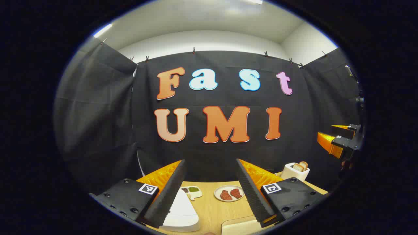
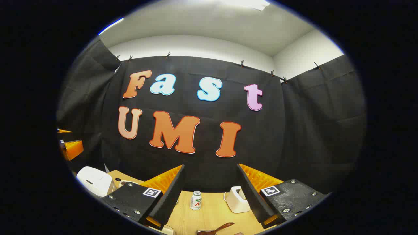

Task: Close the left gripper, press the button to open the rice cooker; take a wooden spoon from the chopstick holder with the right hand, scoop a spoonful of rice and pour it into the rice cooker, then put the wooden spoon back into the chopstick holder.

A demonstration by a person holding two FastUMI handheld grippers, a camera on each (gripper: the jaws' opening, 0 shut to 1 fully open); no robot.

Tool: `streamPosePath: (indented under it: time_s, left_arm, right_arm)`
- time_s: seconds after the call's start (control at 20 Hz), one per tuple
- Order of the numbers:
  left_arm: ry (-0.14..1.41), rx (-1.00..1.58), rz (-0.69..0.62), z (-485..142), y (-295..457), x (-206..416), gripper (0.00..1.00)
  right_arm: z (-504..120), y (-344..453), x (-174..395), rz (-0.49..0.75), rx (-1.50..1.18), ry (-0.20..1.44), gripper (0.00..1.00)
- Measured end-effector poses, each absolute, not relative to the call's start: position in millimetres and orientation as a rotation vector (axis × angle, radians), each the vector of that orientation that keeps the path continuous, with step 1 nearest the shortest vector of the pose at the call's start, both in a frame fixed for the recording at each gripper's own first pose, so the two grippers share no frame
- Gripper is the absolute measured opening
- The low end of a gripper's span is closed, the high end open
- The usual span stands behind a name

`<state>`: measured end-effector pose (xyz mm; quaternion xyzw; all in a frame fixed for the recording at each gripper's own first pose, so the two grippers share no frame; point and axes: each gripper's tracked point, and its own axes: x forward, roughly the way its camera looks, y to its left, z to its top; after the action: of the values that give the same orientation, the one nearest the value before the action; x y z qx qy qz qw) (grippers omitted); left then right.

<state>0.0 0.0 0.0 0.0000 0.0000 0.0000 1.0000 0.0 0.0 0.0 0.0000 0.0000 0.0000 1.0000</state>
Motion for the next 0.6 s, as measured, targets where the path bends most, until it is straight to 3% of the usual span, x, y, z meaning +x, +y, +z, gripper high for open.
streamPosePath:
  time_s: [0.6]
  left_arm:
    - [-0.014, 0.024, 0.106, 11, -24, -27, 0.99]
  right_arm:
    - [-1, -4, 10, 0.200, 0.041, -0.028, 0.94]
